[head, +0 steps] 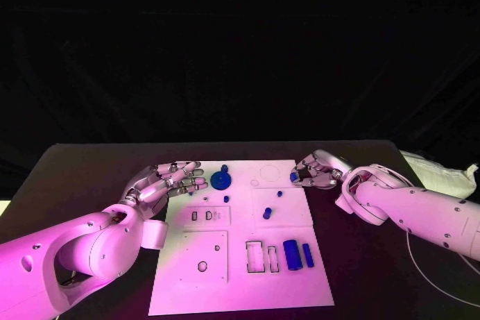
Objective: Assemble the parts on the task board
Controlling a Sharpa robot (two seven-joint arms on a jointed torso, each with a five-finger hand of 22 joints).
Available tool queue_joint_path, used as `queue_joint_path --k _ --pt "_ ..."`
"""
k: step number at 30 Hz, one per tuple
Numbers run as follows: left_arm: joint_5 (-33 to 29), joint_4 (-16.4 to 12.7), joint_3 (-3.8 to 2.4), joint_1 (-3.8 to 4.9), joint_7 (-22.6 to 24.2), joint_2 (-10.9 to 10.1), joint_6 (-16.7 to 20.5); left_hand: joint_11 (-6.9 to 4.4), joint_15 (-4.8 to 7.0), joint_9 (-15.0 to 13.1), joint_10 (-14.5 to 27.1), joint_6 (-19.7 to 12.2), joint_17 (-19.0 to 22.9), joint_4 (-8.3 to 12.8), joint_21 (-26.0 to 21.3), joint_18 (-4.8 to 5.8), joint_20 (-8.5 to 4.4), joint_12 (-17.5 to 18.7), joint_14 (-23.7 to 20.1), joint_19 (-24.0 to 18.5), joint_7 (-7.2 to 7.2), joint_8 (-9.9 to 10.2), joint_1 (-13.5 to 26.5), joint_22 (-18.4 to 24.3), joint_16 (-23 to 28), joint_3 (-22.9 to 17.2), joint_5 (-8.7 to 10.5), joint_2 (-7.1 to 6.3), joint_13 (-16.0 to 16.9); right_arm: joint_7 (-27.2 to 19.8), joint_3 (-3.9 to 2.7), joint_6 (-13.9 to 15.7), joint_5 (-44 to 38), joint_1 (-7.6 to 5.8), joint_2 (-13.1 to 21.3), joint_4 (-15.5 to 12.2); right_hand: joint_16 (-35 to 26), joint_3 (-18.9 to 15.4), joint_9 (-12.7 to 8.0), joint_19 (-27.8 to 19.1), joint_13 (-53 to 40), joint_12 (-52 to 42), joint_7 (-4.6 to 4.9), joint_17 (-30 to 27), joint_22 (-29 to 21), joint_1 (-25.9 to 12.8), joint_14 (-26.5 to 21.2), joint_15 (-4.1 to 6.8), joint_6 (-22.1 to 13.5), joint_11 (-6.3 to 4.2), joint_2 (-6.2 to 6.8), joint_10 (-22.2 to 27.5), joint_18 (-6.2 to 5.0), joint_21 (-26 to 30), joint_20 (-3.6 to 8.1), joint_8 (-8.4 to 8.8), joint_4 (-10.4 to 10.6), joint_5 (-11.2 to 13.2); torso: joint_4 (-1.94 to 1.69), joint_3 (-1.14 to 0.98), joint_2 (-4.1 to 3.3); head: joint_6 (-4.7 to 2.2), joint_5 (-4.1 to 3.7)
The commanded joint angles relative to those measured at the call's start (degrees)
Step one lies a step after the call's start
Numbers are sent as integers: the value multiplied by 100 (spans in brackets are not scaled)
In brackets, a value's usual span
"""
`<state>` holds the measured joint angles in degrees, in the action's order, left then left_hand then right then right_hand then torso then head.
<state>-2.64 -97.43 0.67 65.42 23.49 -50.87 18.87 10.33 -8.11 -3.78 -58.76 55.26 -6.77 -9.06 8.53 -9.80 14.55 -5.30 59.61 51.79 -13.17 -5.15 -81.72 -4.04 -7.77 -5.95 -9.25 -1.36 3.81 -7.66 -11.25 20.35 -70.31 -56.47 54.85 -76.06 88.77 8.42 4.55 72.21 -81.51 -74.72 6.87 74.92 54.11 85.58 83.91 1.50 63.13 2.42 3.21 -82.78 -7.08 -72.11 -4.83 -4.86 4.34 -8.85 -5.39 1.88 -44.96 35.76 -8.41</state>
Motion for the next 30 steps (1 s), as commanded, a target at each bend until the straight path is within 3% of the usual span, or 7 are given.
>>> queue_joint_path --k 1,12,22,30 --pt "28 -6 -3 0 47 12 -109 9 -18 4 23 -28 -6 39 -20 -71 18 30 37 40 -6 29 -40 10 29 1 9 32 -7 -56 -2 -127 -81 7 -13 5 -16 29 7 -18 246 38 4 1225 7 -17 546 37 33 -41 -62 -2 29 -12 42 -23 4 37 1 0 1 6 -3" --pt "28 -4 -3 0 26 13 -117 9 -18 4 22 -27 -6 44 -24 -71 18 35 37 41 -9 32 -36 10 35 0 10 35 -7 -10 -2 -107 -85 8 -38 38 -16 38 -12 -19 255 57 12 1227 6 -68 547 43 15 -40 -27 5 30 -12 53 20 -4 71 -1 -1 3 9 -10" --pt "28 -4 -3 0 -2 17 -129 10 -18 4 23 -27 -6 46 -25 -71 18 37 37 41 -9 33 -35 10 36 1 11 34 -7 60 -2 -17 -85 8 -104 79 -2 23 -92 -59 606 579 140 1257 -55 -231 553 -36 -442 64 134 273 27 26 3 147 -13 53 -3 -3 4 14 -13" --pt "28 0 -3 0 -9 24 -136 11 -19 4 25 -29 -6 47 -27 -71 19 39 36 41 -11 35 -32 11 39 3 12 32 -8 75 -2 -30 -85 8 -125 68 5 28 -90 -58 636 620 149 1271 -51 -237 556 -46 -484 73 142 294 27 25 -7 145 -20 53 0 -4 5 20 -9"
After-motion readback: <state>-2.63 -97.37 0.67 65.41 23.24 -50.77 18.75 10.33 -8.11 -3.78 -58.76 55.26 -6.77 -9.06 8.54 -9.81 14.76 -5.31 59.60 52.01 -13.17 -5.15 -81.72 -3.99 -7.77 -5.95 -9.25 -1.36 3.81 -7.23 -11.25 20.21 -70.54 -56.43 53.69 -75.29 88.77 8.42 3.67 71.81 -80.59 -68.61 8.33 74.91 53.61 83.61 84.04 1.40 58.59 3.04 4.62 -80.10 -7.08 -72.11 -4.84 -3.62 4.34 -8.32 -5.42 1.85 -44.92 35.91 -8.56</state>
